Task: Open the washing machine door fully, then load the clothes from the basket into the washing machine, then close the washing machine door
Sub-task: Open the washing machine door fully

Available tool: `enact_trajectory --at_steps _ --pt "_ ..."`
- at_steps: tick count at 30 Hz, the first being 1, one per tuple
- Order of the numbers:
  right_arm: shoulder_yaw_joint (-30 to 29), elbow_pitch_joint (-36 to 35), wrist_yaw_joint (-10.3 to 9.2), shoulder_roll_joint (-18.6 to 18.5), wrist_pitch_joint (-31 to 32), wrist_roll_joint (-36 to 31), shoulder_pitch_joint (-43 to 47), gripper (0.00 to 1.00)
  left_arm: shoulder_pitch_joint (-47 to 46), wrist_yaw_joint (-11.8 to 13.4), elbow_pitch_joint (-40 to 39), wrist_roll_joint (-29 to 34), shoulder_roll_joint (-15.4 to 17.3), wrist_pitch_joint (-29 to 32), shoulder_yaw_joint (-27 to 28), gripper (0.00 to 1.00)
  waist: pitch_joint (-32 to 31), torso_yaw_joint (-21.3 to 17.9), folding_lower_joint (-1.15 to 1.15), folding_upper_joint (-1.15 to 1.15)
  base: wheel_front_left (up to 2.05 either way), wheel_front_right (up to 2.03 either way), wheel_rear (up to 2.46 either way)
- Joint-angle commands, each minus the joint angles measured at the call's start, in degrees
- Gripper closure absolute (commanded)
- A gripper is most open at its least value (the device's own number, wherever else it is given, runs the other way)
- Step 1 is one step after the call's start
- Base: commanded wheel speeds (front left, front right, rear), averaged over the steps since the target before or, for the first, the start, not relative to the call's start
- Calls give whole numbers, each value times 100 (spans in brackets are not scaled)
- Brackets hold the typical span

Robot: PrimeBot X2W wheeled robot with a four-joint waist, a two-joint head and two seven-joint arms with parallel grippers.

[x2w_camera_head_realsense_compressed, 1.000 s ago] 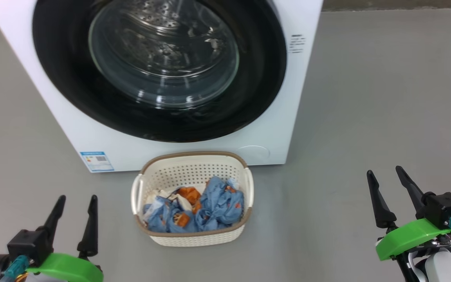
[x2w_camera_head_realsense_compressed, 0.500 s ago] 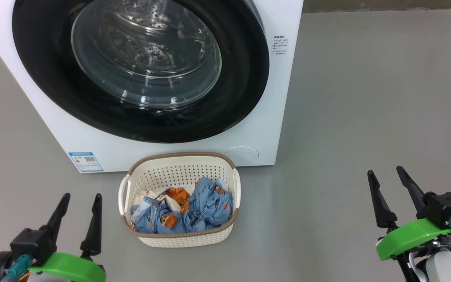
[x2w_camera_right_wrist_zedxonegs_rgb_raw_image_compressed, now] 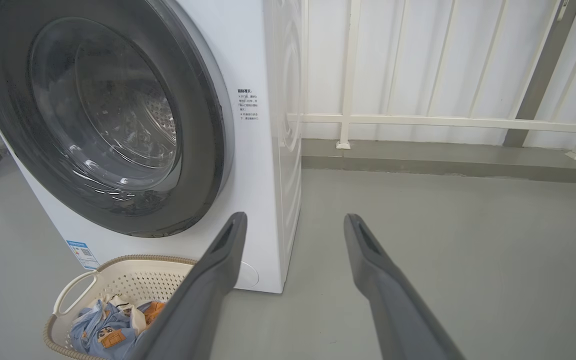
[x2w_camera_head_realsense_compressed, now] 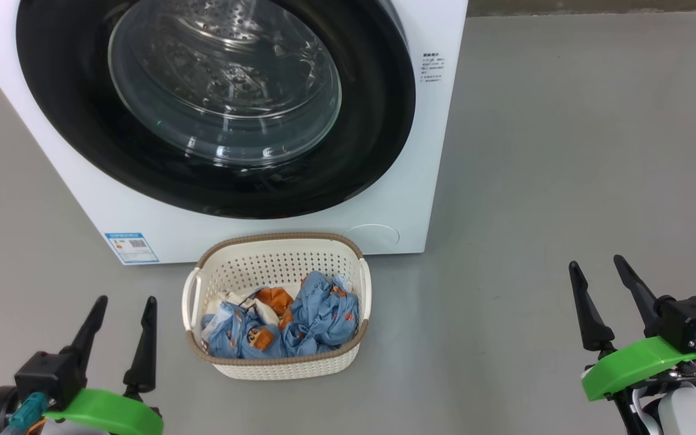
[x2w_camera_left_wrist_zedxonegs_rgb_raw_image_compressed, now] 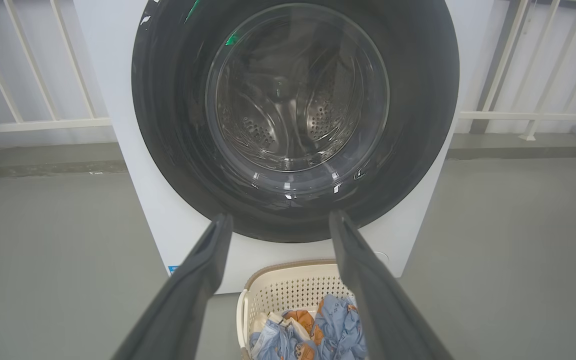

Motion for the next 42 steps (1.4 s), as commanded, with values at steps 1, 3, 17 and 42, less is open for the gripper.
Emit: enact_trajectory --at_steps 1,3,17,42 --pt "106 -155 10 -42 -69 6 -168 0 -137 -9 -164 50 118 -38 221 0 1 7 0 0 0 0 0" --pt "108 -151 10 -47 -69 11 -170 0 -139 -9 -160 61 112 -38 225 0 2 13 0 0 0 0 0" --pt "139 -195 10 -53 -69 57 -345 0 -129 -9 -186 86 59 -38 228 0 92 93 0 0 0 0 0" --pt "-645 -117 10 343 -53 2713 -1711 0 -223 -9 -133 -49 32 -38 -18 0 247 449 0 0 0 0 0"
